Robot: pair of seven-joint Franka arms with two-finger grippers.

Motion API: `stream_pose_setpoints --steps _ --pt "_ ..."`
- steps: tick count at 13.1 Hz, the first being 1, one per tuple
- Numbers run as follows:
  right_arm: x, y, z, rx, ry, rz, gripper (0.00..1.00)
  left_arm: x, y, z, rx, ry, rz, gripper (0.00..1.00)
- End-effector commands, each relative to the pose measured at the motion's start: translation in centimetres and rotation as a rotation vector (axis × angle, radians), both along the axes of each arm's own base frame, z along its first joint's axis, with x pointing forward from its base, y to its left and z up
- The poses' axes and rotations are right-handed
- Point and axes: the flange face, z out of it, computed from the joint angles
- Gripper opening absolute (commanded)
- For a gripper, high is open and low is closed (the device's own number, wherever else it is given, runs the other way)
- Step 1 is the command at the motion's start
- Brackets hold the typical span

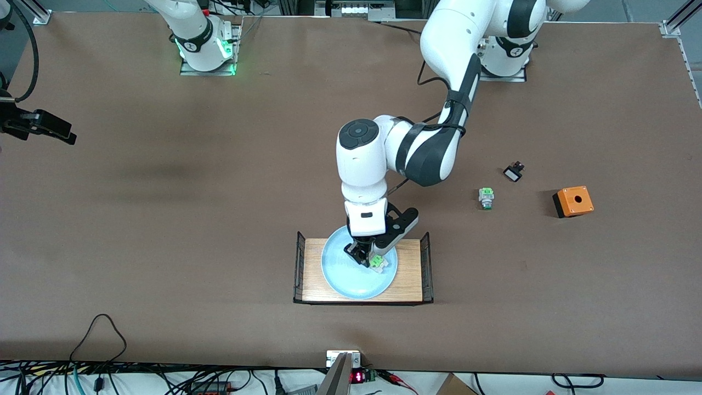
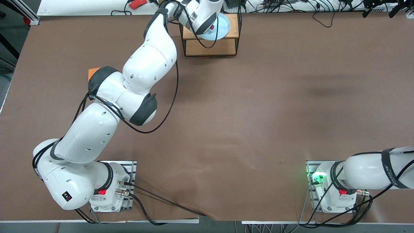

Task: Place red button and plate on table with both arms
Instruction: 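Grasp the green button with the left gripper and lift it, then carry the green button with the left gripper toward the orange box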

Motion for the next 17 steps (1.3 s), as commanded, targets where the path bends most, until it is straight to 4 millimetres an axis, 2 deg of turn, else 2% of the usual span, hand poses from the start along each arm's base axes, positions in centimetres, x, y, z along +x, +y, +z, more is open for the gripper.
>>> stream_pose_setpoints --steps 1,4,5,7,8,10,11,13,15,16,17 --pt "-0.5 -0.2 0.1 0.02 -0.003 -0.001 1.0 -0.2 1.0 4.7 -0.003 -0.011 0.028 0.06" --pt "-0.5 -0.2 0.1 0.02 -0.003 -0.002 1.0 -0.4 2.2 7.9 0.004 0.012 0.016 0.05" --pt "-0.5 -0.2 0.1 0.02 -0.003 -0.002 1.0 -0.2 3.1 8.8 0.014 0.03 -0.004 0.05" --pt "-0.4 -0.2 0.2 0.019 -0.009 -0.002 1.0 0.9 5.5 9.1 0.02 0.076 -0.022 0.05" --pt "-0.4 -0.2 0.2 0.018 -0.013 -0.004 1.0 1.4 6.9 9.1 0.015 0.123 -0.059 0.05" --pt "-0.3 -0.2 0.2 0.021 -0.018 -0.01 1.0 2.4 10.7 11.1 -0.016 0.207 -0.142 0.04" --pt "-0.2 -0.1 0.1 0.052 -0.02 -0.017 1.0 2.9 12.0 11.5 -0.02 0.222 -0.173 0.04" --pt "-0.4 -1.3 0.1 0.076 -0.02 -0.041 1.0 4.3 16.2 12.4 -0.01 0.244 -0.193 0.04" --pt "-0.4 -1.3 0.1 0.068 -0.022 -0.037 1.0 4.9 19.2 10.9 -0.009 0.309 -0.263 0.04" --pt "-0.3 -1.3 0.0 0.063 -0.019 -0.034 1.0 5.3 21.7 10.7 -0.006 0.33 -0.281 0.05" --pt "-0.4 -1.3 0.1 0.062 -0.02 -0.031 1.0 5.4 23.6 9.6 0.008 0.361 -0.328 0.05"
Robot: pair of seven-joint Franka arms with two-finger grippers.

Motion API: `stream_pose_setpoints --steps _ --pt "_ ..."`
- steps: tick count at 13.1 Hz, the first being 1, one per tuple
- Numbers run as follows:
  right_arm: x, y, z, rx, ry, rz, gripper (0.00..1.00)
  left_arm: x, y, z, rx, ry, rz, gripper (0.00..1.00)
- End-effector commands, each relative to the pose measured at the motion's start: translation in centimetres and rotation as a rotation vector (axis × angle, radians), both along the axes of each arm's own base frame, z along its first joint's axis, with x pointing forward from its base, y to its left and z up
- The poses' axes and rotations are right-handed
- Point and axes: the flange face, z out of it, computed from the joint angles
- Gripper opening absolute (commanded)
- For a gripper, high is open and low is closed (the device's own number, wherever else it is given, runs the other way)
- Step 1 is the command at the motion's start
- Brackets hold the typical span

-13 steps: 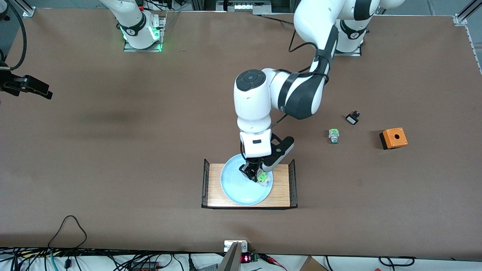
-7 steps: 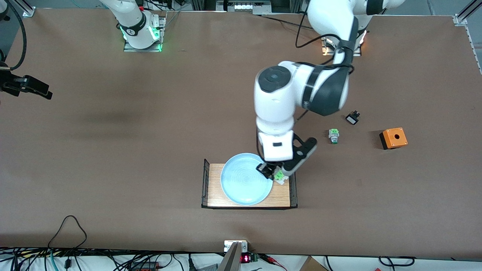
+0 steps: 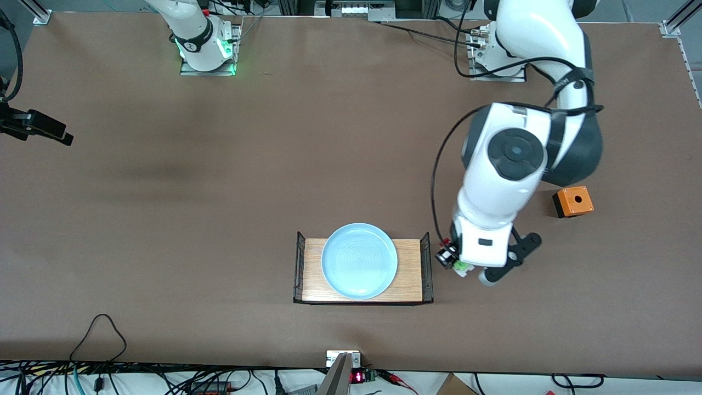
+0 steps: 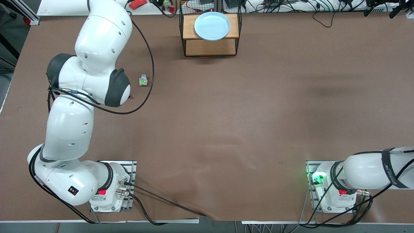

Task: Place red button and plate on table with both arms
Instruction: 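Carry the green button with the left gripper toward the orange box, then lower the button near the orange box while the right gripper reaches out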

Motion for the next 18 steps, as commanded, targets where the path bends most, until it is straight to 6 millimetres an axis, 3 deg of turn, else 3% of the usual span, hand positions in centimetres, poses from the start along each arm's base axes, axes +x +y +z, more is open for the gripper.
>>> stream_pose_setpoints --steps 1,6,12,14,16,18 --pt "-0.3 0.5 0.3 0.006 -0.011 0.018 1.0 -0.3 5.6 -1.5 -0.025 0.091 -0.116 0.05" --pt "-0.2 1.9 0.5 -0.06 -0.004 0.054 1.0 0.9 15.6 -6.7 -0.047 0.158 -0.268 0.05" --pt "1.0 8.4 -0.8 -0.046 -0.002 0.159 1.0 0.0 24.5 -14.3 -0.062 0.136 -0.446 0.05" --pt "1.5 9.9 -1.0 -0.048 -0.024 0.185 1.0 -0.9 26.8 -17.1 -0.077 0.109 -0.502 0.05" --pt "2.4 10.3 -2.4 -0.027 -0.022 0.185 1.0 -2.1 28.5 -19.8 -0.083 0.077 -0.557 0.05" --pt "2.8 12.2 -3.7 -0.01 -0.003 0.209 1.0 -3.6 30.5 -22.5 -0.096 0.031 -0.587 0.05"
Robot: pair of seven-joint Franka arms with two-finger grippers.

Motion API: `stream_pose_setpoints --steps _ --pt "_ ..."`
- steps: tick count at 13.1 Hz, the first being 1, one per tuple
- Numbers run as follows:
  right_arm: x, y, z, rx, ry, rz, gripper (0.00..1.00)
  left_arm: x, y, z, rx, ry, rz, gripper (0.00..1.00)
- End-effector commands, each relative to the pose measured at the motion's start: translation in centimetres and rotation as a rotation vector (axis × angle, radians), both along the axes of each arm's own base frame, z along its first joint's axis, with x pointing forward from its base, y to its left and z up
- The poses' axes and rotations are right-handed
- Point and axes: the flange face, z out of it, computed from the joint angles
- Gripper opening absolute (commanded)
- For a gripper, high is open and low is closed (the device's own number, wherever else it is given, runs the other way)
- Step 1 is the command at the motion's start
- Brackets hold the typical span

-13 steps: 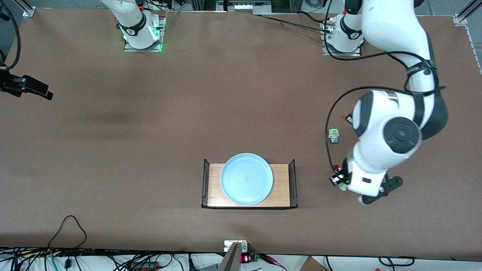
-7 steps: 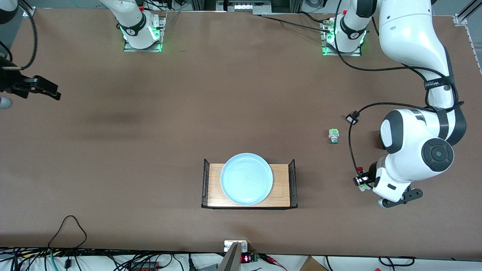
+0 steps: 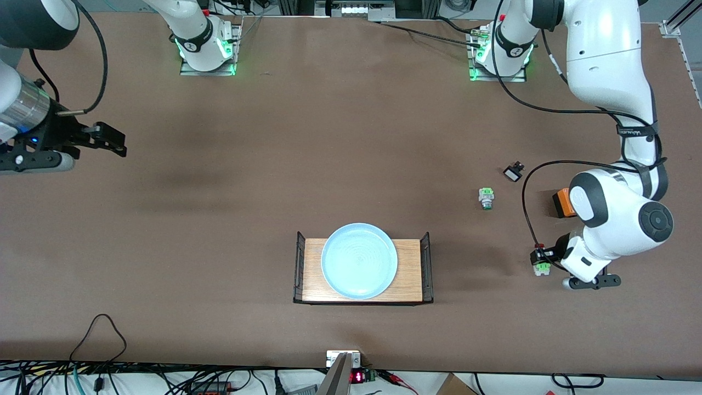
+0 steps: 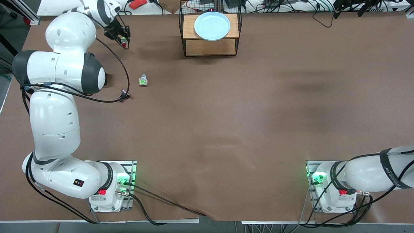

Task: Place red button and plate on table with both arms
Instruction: 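Lower the button near the orange box while the right gripper reaches out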

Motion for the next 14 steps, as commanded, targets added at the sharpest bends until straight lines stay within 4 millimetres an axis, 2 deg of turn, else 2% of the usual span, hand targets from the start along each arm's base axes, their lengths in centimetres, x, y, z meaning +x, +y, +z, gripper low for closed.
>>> stream_pose_setpoints --steps 1,3,5,7,9,10,12,14 --pt "1.1 2.1 -2.3 0.011 0.03 0.026 1.0 -2.7 1.6 -2.0 -0.063 -0.057 -0.06 0.05" --pt "1.3 2.1 -1.7 0.013 0.018 0.027 1.0 -3.6 2.1 -3.5 -0.084 -0.069 -0.079 0.05" --pt "1.1 2.3 -1.7 0.008 0.025 0.03 1.0 -3.7 2.6 -4.3 -0.06 -0.079 -0.069 0.06" --pt "1.2 3.1 -1.7 0.015 0.017 -0.069 1.0 -3.8 2.7 -4.9 -0.055 -0.077 -0.093 0.11" --pt "0.6 7.3 -1.7 0.018 0.02 -0.23 1.0 -3.9 3.2 -5.1 -0.052 -0.076 -0.113 0.28" --pt "0.5 9.3 -2.5 0.01 0.03 -0.288 1.0 -3.9 3.2 -5.0 -0.053 -0.077 -0.113 0.39" --pt "0.5 12.0 -3.3 0.017 0.031 -0.378 1.0 -3.9 3.2 -5.0 -0.052 -0.077 -0.112 0.51" --pt "0.6 14.5 -4.6 0.071 0.065 -0.496 1.0 -3.9 3.0 -5.0 -0.054 -0.075 -0.109 0.58"
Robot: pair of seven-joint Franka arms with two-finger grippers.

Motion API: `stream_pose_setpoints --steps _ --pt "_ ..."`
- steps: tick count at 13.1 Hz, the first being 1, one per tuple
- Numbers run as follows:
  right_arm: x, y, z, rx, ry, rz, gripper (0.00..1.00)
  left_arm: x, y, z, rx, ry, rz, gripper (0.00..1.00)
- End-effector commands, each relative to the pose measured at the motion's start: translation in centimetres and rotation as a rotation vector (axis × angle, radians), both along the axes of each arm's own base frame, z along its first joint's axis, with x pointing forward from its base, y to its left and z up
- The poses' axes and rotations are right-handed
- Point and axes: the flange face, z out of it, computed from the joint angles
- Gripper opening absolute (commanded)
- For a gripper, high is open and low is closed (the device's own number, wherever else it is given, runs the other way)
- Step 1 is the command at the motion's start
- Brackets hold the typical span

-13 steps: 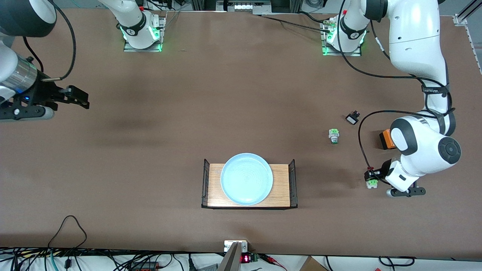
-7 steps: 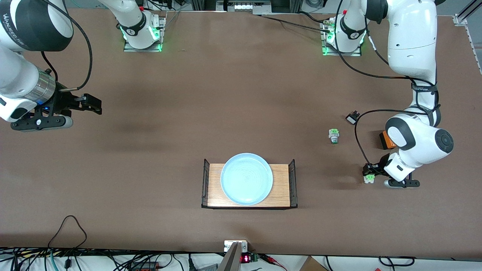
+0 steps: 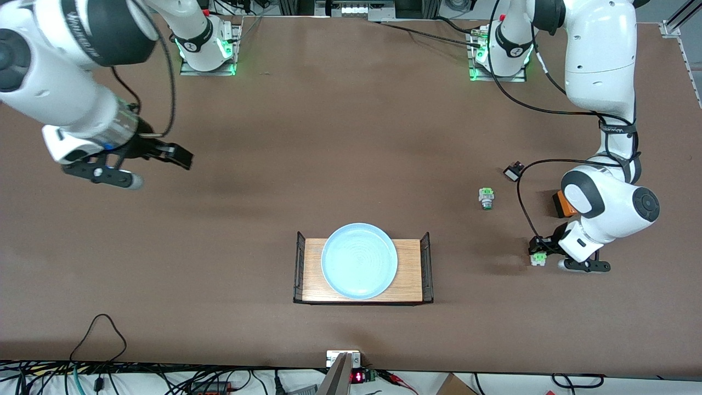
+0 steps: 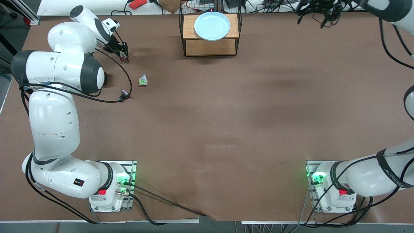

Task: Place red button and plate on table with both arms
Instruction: 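Lower the button near the orange box while the right gripper reaches out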

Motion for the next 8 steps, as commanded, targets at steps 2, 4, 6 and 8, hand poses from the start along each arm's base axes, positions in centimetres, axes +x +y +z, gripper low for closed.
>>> stream_pose_setpoints --steps 2,4,6,8 --pt "0.4 5.2 -2.3 0.057 0.019 -0.197 1.0 -0.1 0.0 0.5 -0.021 -0.02 -0.005 0.62" --pt "0.1 9.3 -3.5 0.066 -0.012 -0.271 1.0 0.2 -0.1 1.2 -0.022 -0.032 0.001 0.71" --pt "0.5 12.6 -4.2 0.097 -0.033 -0.362 1.0 0.9 -0.5 2.4 -0.026 -0.049 0.015 0.81" --pt "1.2 15.8 -5.7 0.179 -0.052 -0.484 1.0 1.6 -0.7 4.0 -0.029 -0.068 0.007 0.96"
